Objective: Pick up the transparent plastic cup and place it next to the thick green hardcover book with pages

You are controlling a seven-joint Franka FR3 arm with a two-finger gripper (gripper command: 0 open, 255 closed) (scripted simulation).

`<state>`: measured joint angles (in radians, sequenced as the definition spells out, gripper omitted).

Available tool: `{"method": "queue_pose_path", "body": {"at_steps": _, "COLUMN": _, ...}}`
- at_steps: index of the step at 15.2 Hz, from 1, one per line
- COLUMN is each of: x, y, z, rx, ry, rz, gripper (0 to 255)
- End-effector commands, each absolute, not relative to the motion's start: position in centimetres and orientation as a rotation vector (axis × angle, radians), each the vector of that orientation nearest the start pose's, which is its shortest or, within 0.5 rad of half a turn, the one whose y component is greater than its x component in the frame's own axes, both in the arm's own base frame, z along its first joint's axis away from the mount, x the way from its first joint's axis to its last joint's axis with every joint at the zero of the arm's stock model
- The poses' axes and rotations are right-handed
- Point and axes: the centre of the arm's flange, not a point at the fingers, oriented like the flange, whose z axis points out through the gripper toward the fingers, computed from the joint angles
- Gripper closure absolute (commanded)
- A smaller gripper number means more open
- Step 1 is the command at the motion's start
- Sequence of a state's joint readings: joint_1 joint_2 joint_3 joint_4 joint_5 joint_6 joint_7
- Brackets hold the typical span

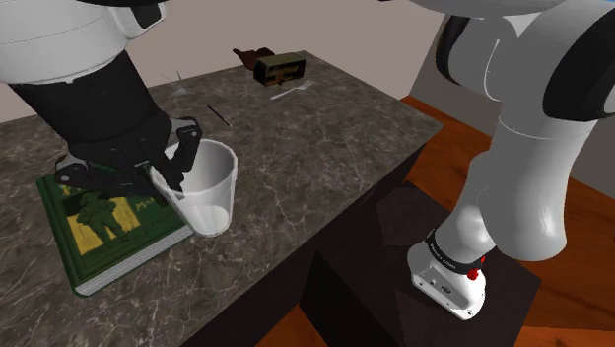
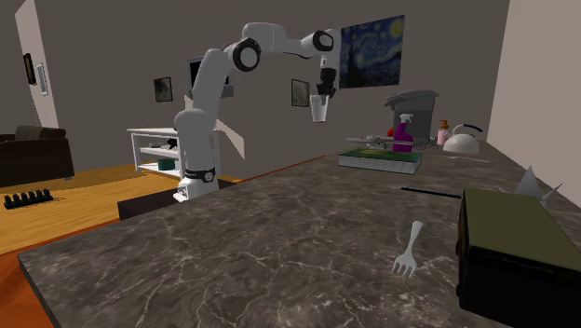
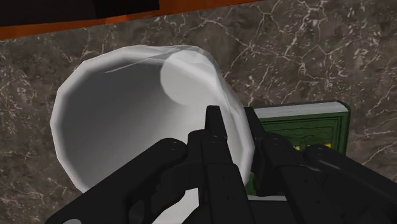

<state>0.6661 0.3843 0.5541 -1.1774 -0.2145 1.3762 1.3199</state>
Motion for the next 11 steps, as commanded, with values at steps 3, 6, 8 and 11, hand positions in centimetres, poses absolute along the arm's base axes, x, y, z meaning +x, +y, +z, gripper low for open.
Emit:
{"method": "queue_pose_path", "body": {"at_steps": 3, "x": 28.5, "y": 60.8, "z": 58.6, "rx": -3.264, "ry": 0.246, "rz": 0.046, "gripper": 255}}
{"method": "queue_pose_path", "body": {"at_steps": 6, "x": 28.5, "y": 60.8, "z": 57.1, "rx": -3.264, "ry": 0.246, "rz": 0.046, "gripper": 255}}
{"method": "queue_pose_path", "body": {"at_steps": 8, "x": 28.5, "y": 60.8, "z": 56.0, "rx": -3.264, "ry": 0.246, "rz": 0.046, "gripper": 255}}
{"method": "queue_pose_path", "body": {"at_steps": 11, "x": 28.5, "y": 60.8, "z": 54.4, "rx": -3.264, "ry": 0.246, "rz": 0.046, "gripper": 255}}
